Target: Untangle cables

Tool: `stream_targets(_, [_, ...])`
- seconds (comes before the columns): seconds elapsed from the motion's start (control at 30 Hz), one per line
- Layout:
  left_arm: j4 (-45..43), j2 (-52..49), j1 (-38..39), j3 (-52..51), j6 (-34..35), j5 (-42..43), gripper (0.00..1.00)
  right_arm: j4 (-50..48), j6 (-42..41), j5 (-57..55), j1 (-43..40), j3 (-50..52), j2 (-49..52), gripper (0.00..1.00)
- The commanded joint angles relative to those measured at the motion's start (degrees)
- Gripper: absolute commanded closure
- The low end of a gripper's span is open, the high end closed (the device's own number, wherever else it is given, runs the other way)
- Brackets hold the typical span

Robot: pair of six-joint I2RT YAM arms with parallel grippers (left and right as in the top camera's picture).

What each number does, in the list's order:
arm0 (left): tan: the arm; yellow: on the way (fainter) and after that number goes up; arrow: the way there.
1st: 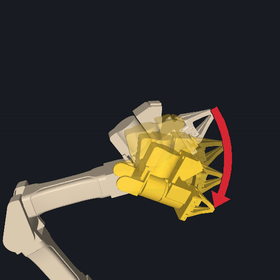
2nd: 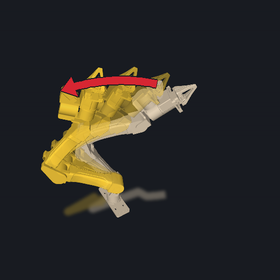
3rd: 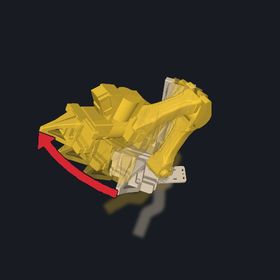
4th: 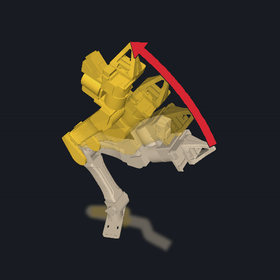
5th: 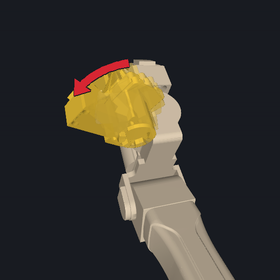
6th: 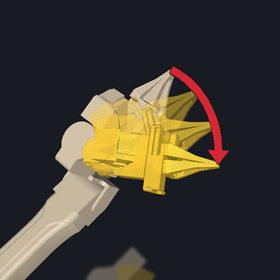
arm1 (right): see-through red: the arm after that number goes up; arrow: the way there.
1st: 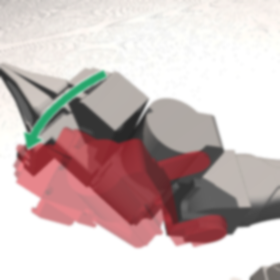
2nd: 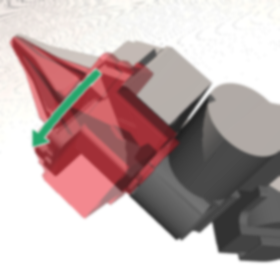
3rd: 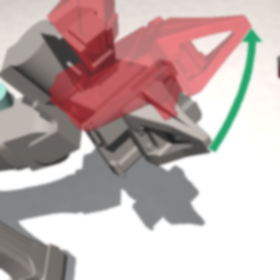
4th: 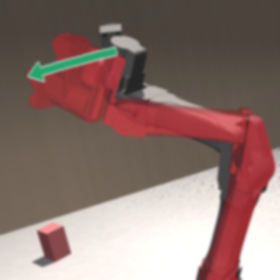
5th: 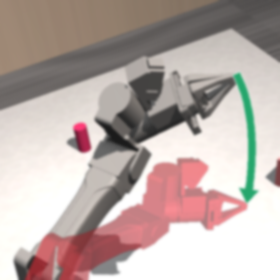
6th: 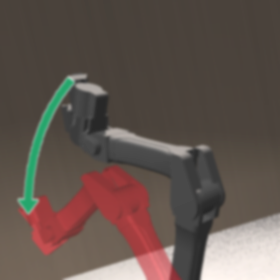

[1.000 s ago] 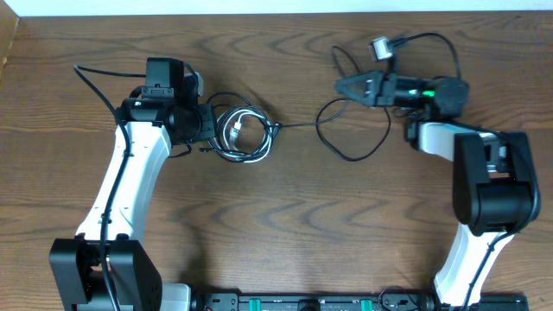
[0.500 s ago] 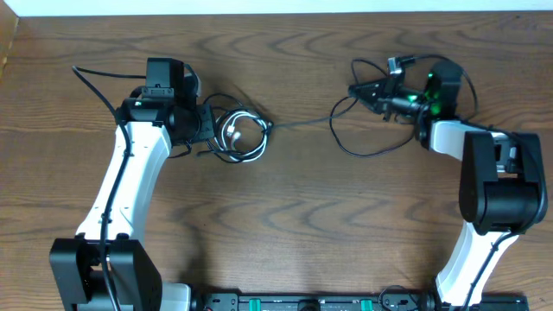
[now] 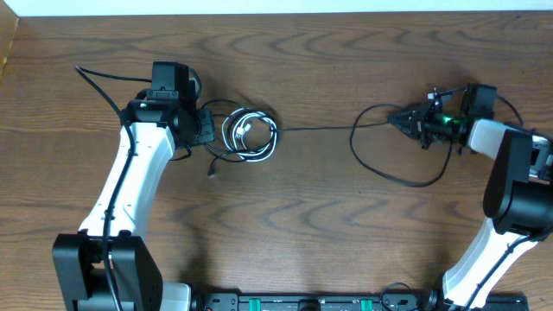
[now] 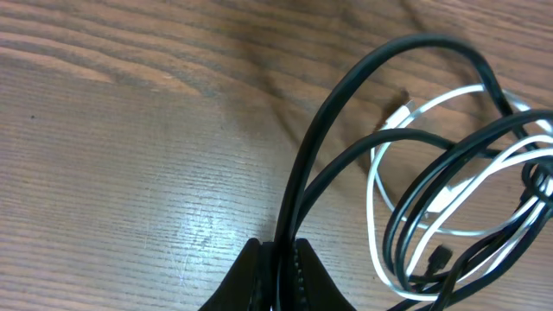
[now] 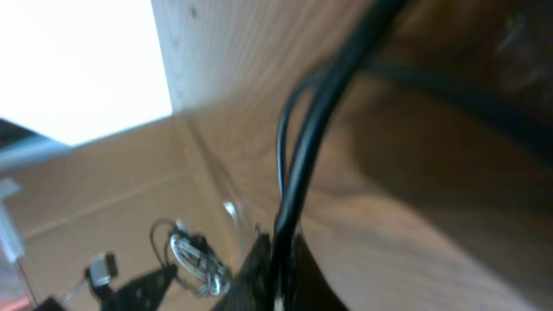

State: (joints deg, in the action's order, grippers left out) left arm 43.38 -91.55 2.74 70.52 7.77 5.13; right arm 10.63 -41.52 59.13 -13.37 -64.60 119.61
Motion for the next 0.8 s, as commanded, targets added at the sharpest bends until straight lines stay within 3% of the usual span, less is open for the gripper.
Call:
stream_targets(0.0, [0.0,-1.3,-0.8,-0.2,0.8,-4.5,0.92,14.3,15.9,-8.4,-0.9,-10.3,-2.6,0.98])
stream_targets(0.13, [0.0,-2.2,-0.8,-0.2,0.7,-4.5,0.92,34.8,29.8,-14.5,0.1,-24.1,-4.7,0.99])
stream_targets(0.3, [-1.1,-4.9,-0.8,-0.2,0.7,-4.5,0.92,52.6,43.7,-14.1,0.8,-38.8,-6.7,0.99])
stream_targets(0.4, [-1.2,-8.1,-0.8,-0.2,0.7,-4.5,0.92,55.1,47.6,-10.4,0.6,-41.9,-8.9,0.99])
stream_targets(0.6, [-1.0,-12.1,-0.8,-0.2,1.8,-1.5,0.92,55.1,47.6,-7.9,0.9,-42.1,-12.6,0.99])
stream_targets(0.77, [-1.2,-10.6,-0.8,2.2,1.8,8.2,0.55,55.2,54.0,-2.3,2.3,-42.1,-12.7,0.99])
